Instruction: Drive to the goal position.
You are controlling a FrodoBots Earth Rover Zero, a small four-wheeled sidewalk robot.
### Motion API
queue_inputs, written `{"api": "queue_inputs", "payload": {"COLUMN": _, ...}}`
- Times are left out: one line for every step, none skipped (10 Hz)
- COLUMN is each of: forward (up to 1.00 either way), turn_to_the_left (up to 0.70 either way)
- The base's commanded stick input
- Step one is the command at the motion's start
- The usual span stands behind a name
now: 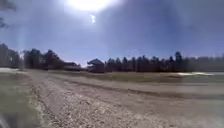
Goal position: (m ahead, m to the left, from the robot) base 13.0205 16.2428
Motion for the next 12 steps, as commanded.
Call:
{"api": "queue_inputs", "payload": {"forward": 0.70, "turn_to_the_left": 0.03}}
{"api": "queue_inputs", "payload": {"forward": 0.70, "turn_to_the_left": 0.03}}
{"api": "queue_inputs", "payload": {"forward": 0.70, "turn_to_the_left": 0.03}}
{"api": "queue_inputs", "payload": {"forward": 0.70, "turn_to_the_left": 0.03}}
{"api": "queue_inputs", "payload": {"forward": 0.70, "turn_to_the_left": 0.03}}
{"api": "queue_inputs", "payload": {"forward": 0.70, "turn_to_the_left": 0.03}}
{"api": "queue_inputs", "payload": {"forward": 0.70, "turn_to_the_left": 0.03}}
{"api": "queue_inputs", "payload": {"forward": 0.70, "turn_to_the_left": 0.03}}
{"api": "queue_inputs", "payload": {"forward": 0.70, "turn_to_the_left": 0.03}}
{"api": "queue_inputs", "payload": {"forward": 0.70, "turn_to_the_left": 0.03}}
{"api": "queue_inputs", "payload": {"forward": 0.70, "turn_to_the_left": 0.03}}
{"api": "queue_inputs", "payload": {"forward": 0.70, "turn_to_the_left": 0.03}}
